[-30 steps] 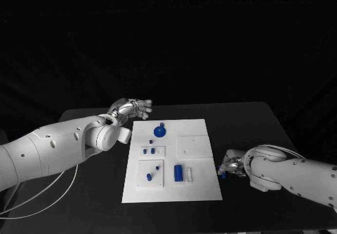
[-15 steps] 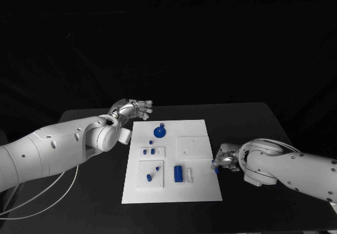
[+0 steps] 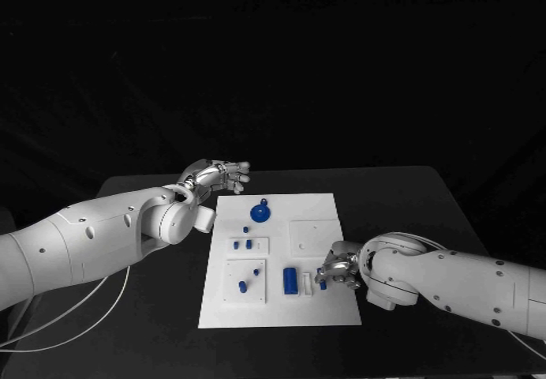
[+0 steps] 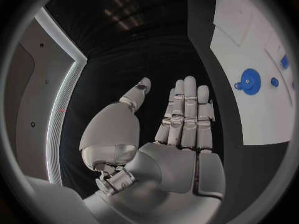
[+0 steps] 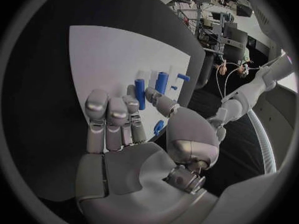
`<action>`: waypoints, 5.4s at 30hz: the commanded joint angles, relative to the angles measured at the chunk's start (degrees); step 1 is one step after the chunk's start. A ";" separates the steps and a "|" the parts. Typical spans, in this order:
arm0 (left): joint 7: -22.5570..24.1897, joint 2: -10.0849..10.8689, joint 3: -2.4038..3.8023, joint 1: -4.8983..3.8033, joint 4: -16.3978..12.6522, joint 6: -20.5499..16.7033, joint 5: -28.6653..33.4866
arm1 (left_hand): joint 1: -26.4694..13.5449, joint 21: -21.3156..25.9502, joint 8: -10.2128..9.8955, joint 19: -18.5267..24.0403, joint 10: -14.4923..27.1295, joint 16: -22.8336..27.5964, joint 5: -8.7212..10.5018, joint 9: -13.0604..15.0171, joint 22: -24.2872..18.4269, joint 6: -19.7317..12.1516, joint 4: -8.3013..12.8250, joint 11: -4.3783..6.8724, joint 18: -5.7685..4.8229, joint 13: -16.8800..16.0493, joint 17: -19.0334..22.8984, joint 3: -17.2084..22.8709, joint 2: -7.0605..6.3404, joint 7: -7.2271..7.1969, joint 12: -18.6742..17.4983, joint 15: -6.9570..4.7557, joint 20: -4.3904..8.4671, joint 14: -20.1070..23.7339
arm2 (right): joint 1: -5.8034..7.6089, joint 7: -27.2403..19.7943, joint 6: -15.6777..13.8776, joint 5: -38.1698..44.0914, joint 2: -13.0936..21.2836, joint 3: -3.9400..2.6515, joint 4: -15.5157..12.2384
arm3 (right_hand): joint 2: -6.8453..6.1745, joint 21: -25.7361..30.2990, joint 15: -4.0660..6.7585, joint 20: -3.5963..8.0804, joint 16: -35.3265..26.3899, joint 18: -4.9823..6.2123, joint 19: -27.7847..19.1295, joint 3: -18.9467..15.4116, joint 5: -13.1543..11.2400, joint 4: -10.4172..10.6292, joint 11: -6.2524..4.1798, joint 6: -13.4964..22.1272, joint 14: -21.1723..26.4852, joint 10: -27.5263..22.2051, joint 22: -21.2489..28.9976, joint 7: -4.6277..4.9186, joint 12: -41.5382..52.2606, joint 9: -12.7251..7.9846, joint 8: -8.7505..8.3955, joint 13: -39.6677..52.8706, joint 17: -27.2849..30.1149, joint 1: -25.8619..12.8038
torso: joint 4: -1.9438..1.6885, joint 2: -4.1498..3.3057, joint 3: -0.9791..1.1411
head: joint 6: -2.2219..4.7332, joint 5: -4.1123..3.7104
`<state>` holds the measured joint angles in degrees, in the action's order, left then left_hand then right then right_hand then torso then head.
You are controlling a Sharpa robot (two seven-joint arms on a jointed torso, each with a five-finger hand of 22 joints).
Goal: Assemble the parts on the task board
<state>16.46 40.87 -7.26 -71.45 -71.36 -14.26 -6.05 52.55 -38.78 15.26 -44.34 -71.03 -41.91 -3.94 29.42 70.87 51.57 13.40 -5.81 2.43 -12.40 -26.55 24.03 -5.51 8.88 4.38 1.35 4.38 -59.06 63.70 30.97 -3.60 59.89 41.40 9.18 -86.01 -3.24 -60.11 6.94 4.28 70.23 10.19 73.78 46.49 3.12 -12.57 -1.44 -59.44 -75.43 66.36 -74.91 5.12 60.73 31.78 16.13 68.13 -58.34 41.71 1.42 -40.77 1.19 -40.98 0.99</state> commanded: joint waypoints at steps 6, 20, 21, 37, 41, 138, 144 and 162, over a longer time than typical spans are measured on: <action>0.34 -0.25 0.04 -0.05 -0.13 0.93 0.28 | -0.50 0.39 0.34 -0.10 0.27 0.40 -0.13 -0.09 0.07 -0.11 -0.26 0.01 0.57 0.06 -0.11 -0.24 0.34 -0.05 0.00 0.21 -0.29 -0.08 | -1.34 -0.46 0.21 -3.35 -2.23 0.30 1.92 | 0.12 -0.30 0.39 -0.13 -0.17 4.81 0.15 -0.65 -0.08 -0.07 0.09 -0.47 0.00 0.39 -0.83 -0.11 -0.33 -0.12 0.12 -0.05 0.00 -1.05 | 0.04 0.01 0.02 | -0.16 0.35; 0.21 -0.24 0.04 -0.05 -0.12 0.99 0.28 | -0.55 0.44 0.36 -0.10 0.26 0.45 -0.12 -0.11 0.11 -0.10 -0.31 0.02 0.57 0.07 -0.17 -0.24 0.38 -0.05 0.01 0.22 -0.29 -0.09 | -1.98 -1.13 -0.01 -3.33 -3.83 0.30 3.63 | 0.29 -0.31 0.41 -0.09 -0.16 4.81 0.11 -1.03 -0.08 -0.07 0.08 -0.50 0.02 0.39 -0.83 -0.12 -0.36 -0.18 0.08 -0.04 -0.01 -1.60 | 0.09 0.00 0.05 | -0.39 0.92; 0.20 -0.25 0.04 -0.05 -0.12 0.99 0.28 | -0.56 0.44 0.36 -0.10 0.26 0.45 -0.12 -0.11 0.11 -0.11 -0.32 0.02 0.57 0.07 -0.17 -0.24 0.38 -0.05 0.01 0.22 -0.29 -0.08 | -1.98 -1.15 -0.02 -3.33 -3.89 0.30 3.67 | 0.30 -0.31 0.41 -0.09 -0.16 4.81 0.11 -1.04 -0.07 -0.07 0.08 -0.50 0.02 0.39 -0.83 -0.12 -0.36 -0.18 0.08 -0.03 -0.01 -1.61 | 0.07 0.00 0.04 | -0.40 0.94; 0.04 -0.21 0.03 -0.05 -0.12 1.05 0.28 | -0.62 0.48 0.36 -0.11 0.26 0.49 -0.11 -0.12 0.13 -0.11 -0.38 0.02 0.56 0.07 -0.21 -0.25 0.40 -0.05 0.01 0.22 -0.30 -0.09 | -2.20 -2.10 0.08 -1.37 -4.71 0.30 3.80 | 0.27 -0.31 0.43 -0.03 -0.16 4.81 0.08 -1.14 -0.04 -0.25 0.08 -0.43 0.04 0.36 -0.83 -0.12 -0.38 -0.23 0.02 -0.02 -0.01 -1.69 | 0.07 0.02 0.03 | -0.55 1.52; -0.06 -0.18 0.03 -0.05 -0.12 0.97 0.28 | -0.64 0.49 0.36 -0.11 0.27 0.50 -0.11 -0.13 0.14 -0.12 -0.40 0.02 0.56 0.07 -0.23 -0.25 0.40 -0.05 0.02 0.22 -0.30 -0.08 | -2.23 -2.22 -0.07 -0.49 -4.75 0.30 3.70 | 0.18 -0.31 0.44 0.02 -0.16 4.81 0.07 -1.19 -0.05 -0.43 0.07 -0.40 0.06 0.34 -0.83 -0.12 -0.39 -0.25 -0.01 0.00 -0.02 -1.66 | 0.09 0.00 0.03 | -0.61 1.66; -0.54 0.10 -0.02 -0.05 -0.16 1.15 0.23 | -0.46 0.71 0.41 -0.16 0.29 0.74 -0.23 -0.24 0.36 -0.14 -0.50 0.02 0.58 0.09 -0.57 -0.05 0.66 -0.07 0.04 0.22 -0.29 -0.12 | -3.75 -1.62 1.71 0.38 -3.84 0.36 5.59 | 1.06 -0.13 0.54 0.59 -0.27 4.81 -0.27 -6.63 -0.16 -3.73 -0.05 -0.35 0.23 0.45 -0.76 -0.24 -0.72 0.10 0.11 0.48 -0.25 3.41 | 0.10 0.00 0.08 | -0.92 1.95; -0.62 0.17 -0.03 -0.05 -0.16 1.09 0.20 | -0.41 0.72 0.42 -0.16 0.28 0.76 -0.26 -0.24 0.38 -0.13 -0.48 0.03 0.58 0.09 -0.59 -0.03 0.67 -0.08 0.05 0.22 -0.29 -0.12 | -4.01 -1.56 1.64 0.38 -3.94 0.37 5.92 | 1.28 -0.15 0.53 0.47 -0.28 4.81 -0.27 -6.52 -0.17 -3.64 -0.05 -0.51 0.21 0.57 -0.77 -0.24 -0.67 0.09 0.15 0.49 -0.23 3.27 | 0.13 0.02 0.09 | -0.97 1.98; -0.56 0.22 -0.05 -0.05 -0.03 1.09 0.19 | -0.30 0.76 0.44 -0.17 0.27 0.80 -0.36 -0.26 0.43 -0.12 -0.45 0.03 0.58 0.09 -0.66 0.03 0.69 -0.08 0.06 0.22 -0.29 -0.13 | -4.09 -2.66 1.11 -1.03 -2.47 0.43 5.40 | -0.87 -0.29 0.46 0.03 -0.34 4.81 -0.21 -6.02 0.90 -3.66 0.03 -0.58 0.14 0.67 -0.79 -0.17 -0.77 -0.27 -0.11 0.51 -0.13 2.42 | 0.08 0.04 0.06 | -1.02 1.98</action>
<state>15.53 41.09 -7.34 -71.45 -71.32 -13.90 -6.05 52.32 -38.37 15.48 -44.35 -71.02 -41.48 -3.94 29.24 71.22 51.57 13.25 -5.81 2.52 -12.38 -27.14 23.89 -5.28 8.88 4.38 1.34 4.38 -59.05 60.36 26.09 -2.58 58.74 38.17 8.97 -81.32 -3.48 -60.10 7.22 4.70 70.27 11.02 73.39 40.80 3.84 -16.35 -1.44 -60.77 -75.31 66.76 -74.92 4.20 60.28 34.17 16.63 68.58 -58.52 44.16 1.53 -40.75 1.26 -42.01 3.00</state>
